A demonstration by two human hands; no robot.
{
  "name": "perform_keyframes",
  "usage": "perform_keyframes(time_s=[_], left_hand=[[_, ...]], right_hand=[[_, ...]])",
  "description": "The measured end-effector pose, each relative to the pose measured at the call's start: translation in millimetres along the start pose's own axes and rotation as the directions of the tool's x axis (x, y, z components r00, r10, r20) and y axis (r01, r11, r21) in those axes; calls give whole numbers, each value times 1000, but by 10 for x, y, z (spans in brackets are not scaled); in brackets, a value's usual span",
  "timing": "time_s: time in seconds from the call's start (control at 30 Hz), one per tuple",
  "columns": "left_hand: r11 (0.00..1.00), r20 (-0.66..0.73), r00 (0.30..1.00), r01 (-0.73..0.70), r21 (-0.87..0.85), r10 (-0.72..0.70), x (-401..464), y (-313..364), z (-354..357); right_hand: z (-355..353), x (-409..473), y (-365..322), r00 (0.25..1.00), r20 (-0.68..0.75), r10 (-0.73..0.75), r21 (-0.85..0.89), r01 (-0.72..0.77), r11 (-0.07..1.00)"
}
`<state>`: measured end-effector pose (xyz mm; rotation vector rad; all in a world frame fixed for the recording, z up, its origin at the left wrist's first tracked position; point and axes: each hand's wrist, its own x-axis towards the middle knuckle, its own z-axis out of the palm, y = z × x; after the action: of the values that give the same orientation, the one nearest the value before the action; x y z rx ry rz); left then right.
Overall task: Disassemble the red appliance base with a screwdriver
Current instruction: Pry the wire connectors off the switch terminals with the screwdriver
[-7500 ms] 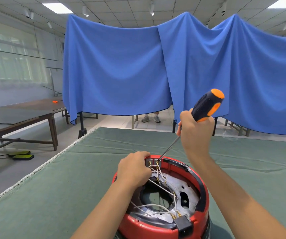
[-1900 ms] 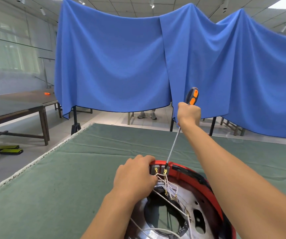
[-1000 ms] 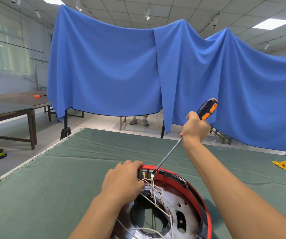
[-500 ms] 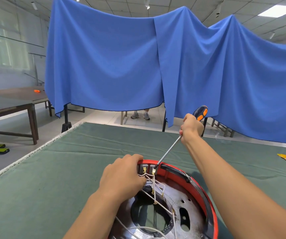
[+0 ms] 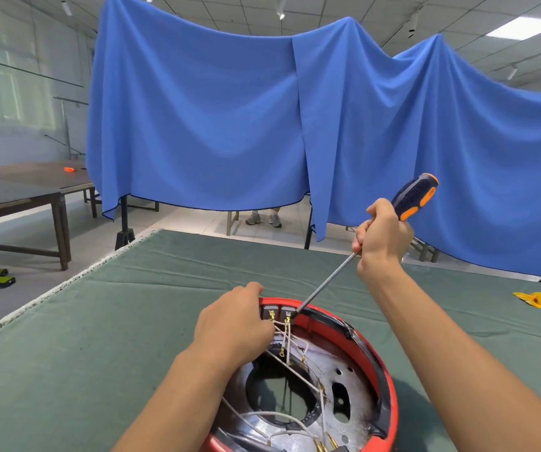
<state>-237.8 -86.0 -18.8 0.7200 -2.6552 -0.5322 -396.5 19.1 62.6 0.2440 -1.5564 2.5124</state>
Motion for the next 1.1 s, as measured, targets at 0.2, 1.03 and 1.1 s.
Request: perform_keyframes(time_s=[0.2,1.03,1.1], left_hand=[[954,19,998,55,295,-63,-142,75,-38],[995,-58,994,-96,10,97,-264,-148,-110],[995,-52,994,-100,-11,99,-257,-181,-106]], right_hand=[[-25,-440,-153,957,162,-242,-38,252,967],[214,-966,-278,920,213,-329,-2,337,941],[212,-971,-263,921,217,-323,-7,332,943]])
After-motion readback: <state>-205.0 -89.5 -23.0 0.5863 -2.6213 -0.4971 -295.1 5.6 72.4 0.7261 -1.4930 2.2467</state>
